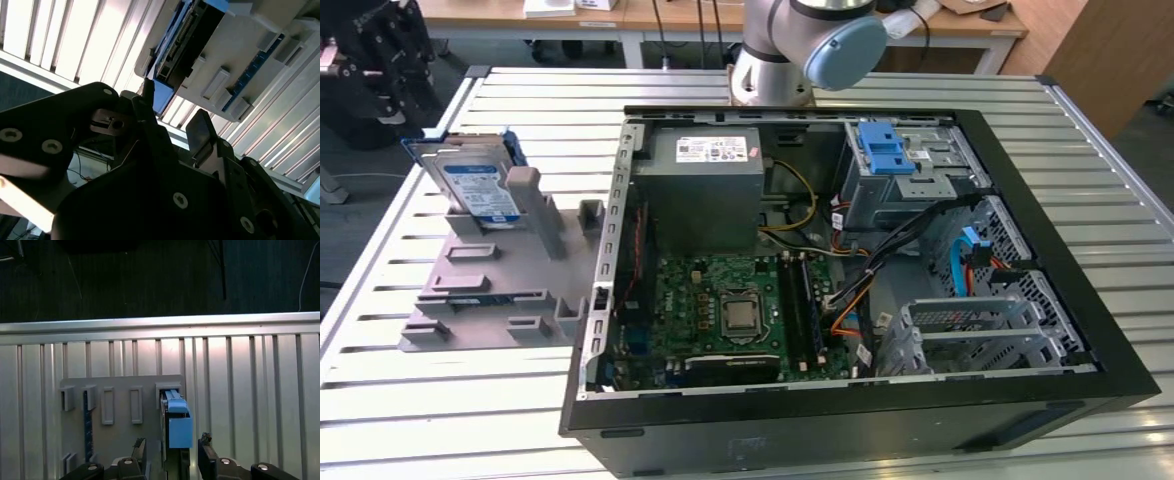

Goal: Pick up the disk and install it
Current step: 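Pick up the disk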

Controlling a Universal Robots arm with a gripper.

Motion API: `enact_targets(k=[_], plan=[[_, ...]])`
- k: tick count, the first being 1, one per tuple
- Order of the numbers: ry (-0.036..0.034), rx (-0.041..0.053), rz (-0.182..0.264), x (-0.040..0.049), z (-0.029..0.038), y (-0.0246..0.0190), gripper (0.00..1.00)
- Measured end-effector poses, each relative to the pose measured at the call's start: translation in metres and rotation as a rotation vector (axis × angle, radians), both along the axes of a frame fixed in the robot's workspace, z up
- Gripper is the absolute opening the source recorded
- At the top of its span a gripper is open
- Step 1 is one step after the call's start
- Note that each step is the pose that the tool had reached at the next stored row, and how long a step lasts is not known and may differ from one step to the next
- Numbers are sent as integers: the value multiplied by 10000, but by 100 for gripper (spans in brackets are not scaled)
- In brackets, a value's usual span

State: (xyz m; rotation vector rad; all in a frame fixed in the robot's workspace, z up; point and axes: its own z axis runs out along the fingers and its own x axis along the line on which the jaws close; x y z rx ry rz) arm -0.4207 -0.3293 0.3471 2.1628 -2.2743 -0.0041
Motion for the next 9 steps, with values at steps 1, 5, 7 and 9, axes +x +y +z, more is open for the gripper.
enact_targets(k=[1,5,7,9], plan=[[-57,-13,1,-10,-7,0,53],[-151,-14,15,-23,-57,0,53],[-161,-14,37,-24,-80,2,53],[-161,-14,44,-25,-100,5,53]])
